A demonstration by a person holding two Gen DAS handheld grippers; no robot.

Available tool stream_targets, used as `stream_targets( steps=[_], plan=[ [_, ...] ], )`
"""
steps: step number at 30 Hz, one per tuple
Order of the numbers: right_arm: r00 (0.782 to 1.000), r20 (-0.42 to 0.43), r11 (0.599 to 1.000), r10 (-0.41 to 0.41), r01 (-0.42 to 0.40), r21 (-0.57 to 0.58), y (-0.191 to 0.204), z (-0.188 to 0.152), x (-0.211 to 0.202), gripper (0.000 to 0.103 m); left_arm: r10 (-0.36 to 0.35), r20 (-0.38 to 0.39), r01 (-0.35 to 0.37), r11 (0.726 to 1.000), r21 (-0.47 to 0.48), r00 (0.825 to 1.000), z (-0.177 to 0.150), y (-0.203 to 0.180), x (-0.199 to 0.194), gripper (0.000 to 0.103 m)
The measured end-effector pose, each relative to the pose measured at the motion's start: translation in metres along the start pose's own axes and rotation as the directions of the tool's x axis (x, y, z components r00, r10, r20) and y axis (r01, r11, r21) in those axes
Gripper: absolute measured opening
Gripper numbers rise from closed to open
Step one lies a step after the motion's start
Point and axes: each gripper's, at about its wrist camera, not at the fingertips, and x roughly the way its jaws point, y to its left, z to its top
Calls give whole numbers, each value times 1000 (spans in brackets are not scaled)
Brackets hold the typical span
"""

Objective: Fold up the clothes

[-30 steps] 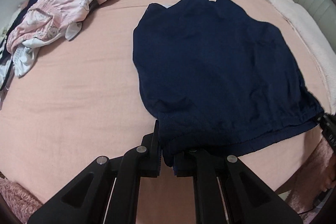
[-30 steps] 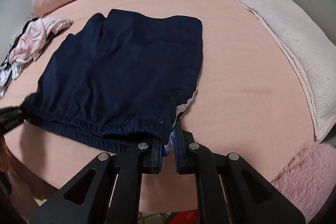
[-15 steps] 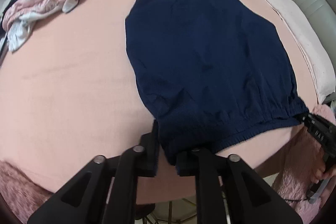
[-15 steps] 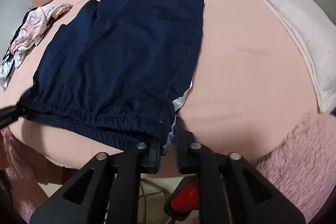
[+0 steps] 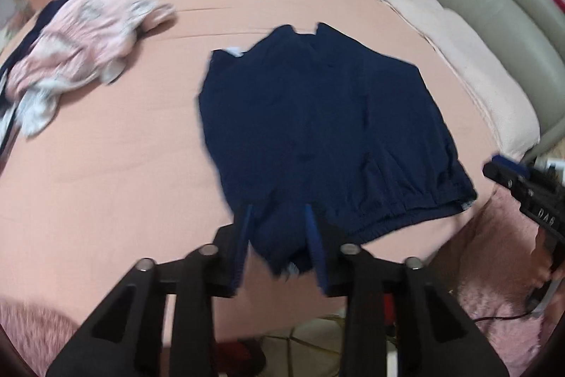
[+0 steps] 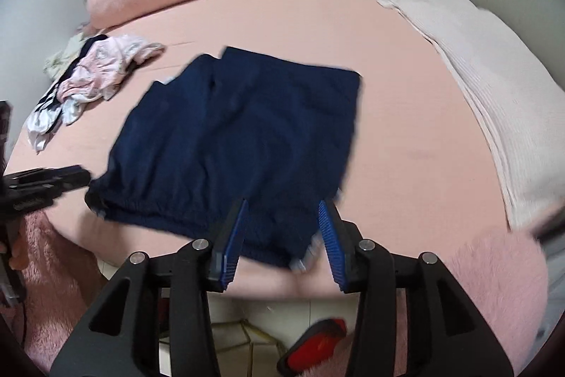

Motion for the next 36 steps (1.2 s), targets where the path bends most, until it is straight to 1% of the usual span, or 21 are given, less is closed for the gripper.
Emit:
stream_targets(
  steps=[1, 2, 3, 5, 6, 8, 11, 12, 13, 14, 16, 18, 21, 22, 25, 28, 30, 32, 34, 35, 36],
  plan=[
    [1000, -10, 1000, 14, -15, -12, 2, 4, 9, 43, -13, -17, 13, 1000, 5, 1000, 3, -1, 5, 29],
    [998, -52, 1000, 22, -22, -10, 3, 4, 27, 42, -10, -42, 10, 1000, 4, 999, 2, 2, 9, 28],
    [995, -94, 1000, 26, -26, -7, 2, 3, 43, 42, 14, -74, -14, 1000, 6, 997, -1, 2, 17, 27],
    [985, -171, 1000, -6, 7, 9, -3, -8, 61, 41, 55, -132, -54, 998, 8, 990, -6, 3, 30, 26],
    [979, -202, 1000, -19, 22, 14, -5, -14, 68, 39, 43, -141, -45, 999, -11, 989, -12, 8, 29, 26],
    [983, -181, 1000, -22, 24, 6, -10, -25, 60, 39, 18, -157, -26, 998, -50, 987, -22, 17, 26, 26],
    [980, -199, 1000, -12, 16, 16, -18, -34, 51, 39, -30, -166, 14, 995, -95, 986, -27, 28, 19, 27],
    [980, -201, 1000, -3, 8, 25, -19, -36, 48, 39, -33, -159, 18, 995, -98, 987, -27, 29, 15, 27],
    [985, -172, 1000, 2, 2, 26, -19, -33, 42, 39, -31, -141, 18, 996, -93, 990, -25, 28, 10, 27],
    [990, -143, 1000, 8, -4, 28, -19, -31, 36, 39, -29, -117, 20, 996, -81, 993, -24, 27, 4, 27],
    [996, -84, 999, 23, -20, 27, -17, -27, 23, 39, -44, -51, 44, 999, -3, 998, -19, 12, -5, 27],
    [996, -44, 996, 79, -80, -26, -5, -22, 15, 40, -48, -23, 50, 996, 77, 999, -16, -5, -6, 27],
    [992, -72, 987, 106, -113, -114, 19, -24, 23, 40, -30, -34, 36, 978, 206, 999, -18, -32, 7, 27],
    [990, -90, 984, 111, -122, -129, 24, -28, 27, 40, -32, -44, 41, 974, 223, 999, -21, -36, 10, 27],
    [983, -137, 978, 121, -142, -153, 33, -38, 37, 40, -37, -67, 52, 968, 244, 997, -33, -43, 22, 28],
    [974, -178, 979, 139, -161, -121, 27, -42, 47, 40, -45, -72, 62, 967, 246, 996, -36, -47, 30, 37],
    [975, -176, 979, 138, -161, -125, 26, -45, 47, 41, -58, -67, 72, 967, 246, 996, -37, -47, 31, 43],
    [978, -172, 978, 115, -142, -154, 31, -45, 49, 43, -50, -58, 63, 967, 249, 997, -38, -47, 32, 44],
    [982, -166, 976, 88, -119, -183, 37, -46, 52, 45, -25, -47, 37, 963, 265, 999, -40, -50, 34, 43],
    [984, -158, 975, 79, -110, -194, 39, -47, 51, 45, -16, -37, 25, 962, 272, 999, -41, -52, 34, 36],
    [985, -154, 974, 82, -112, -199, 39, -47, 50, 45, -7, -28, 14, 960, 278, 1000, -41, -53, 35, 25]
  ],
)
